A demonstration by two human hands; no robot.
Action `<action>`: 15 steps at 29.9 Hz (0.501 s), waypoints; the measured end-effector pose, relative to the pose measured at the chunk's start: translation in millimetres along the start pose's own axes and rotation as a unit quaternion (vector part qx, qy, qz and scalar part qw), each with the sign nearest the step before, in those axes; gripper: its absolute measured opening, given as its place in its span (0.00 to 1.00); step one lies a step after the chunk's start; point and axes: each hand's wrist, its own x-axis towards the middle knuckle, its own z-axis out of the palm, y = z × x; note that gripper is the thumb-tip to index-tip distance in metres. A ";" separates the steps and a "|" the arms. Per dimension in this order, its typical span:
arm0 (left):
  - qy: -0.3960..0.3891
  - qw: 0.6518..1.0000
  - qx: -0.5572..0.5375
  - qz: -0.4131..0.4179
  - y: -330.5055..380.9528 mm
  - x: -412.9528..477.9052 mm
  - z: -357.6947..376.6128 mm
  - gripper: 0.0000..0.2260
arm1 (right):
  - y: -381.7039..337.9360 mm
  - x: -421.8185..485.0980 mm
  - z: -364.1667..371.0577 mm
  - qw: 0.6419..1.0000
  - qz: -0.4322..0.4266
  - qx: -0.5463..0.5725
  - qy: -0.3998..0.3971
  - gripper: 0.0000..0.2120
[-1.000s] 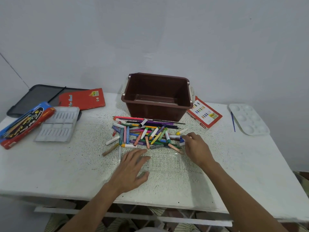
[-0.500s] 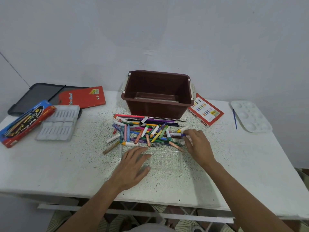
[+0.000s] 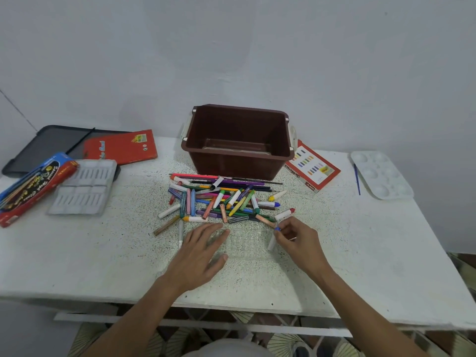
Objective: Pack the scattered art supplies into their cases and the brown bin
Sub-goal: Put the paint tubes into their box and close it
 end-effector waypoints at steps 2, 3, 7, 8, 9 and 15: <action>0.002 1.000 0.003 0.000 0.7 0.6 -0.5 0.25 | -0.5 -0.8 3.0 1.000 -0.002 -0.025 -0.004 0.05; 0.001 1.000 0.004 0.001 1.2 0.6 -0.6 0.25 | -1.0 -0.7 4.1 0.999 -0.002 -0.035 -0.004 0.05; -0.008 1.000 0.007 -0.005 1.1 0.5 0.0 0.26 | -2.5 0.5 9.5 0.997 0.004 -0.072 -0.018 0.04; -0.009 1.000 0.007 -0.007 1.2 0.8 -0.2 0.26 | -1.7 0.7 10.7 0.996 0.004 -0.083 -0.021 0.04; -0.010 1.000 0.007 -0.007 1.5 1.1 -0.3 0.26 | -0.8 0.9 11.7 0.995 0.002 -0.093 -0.021 0.03; -0.014 1.000 0.015 -0.007 1.6 1.5 -1.3 0.25 | 9.0 -2.0 17.4 0.992 -0.007 -0.125 0.003 0.07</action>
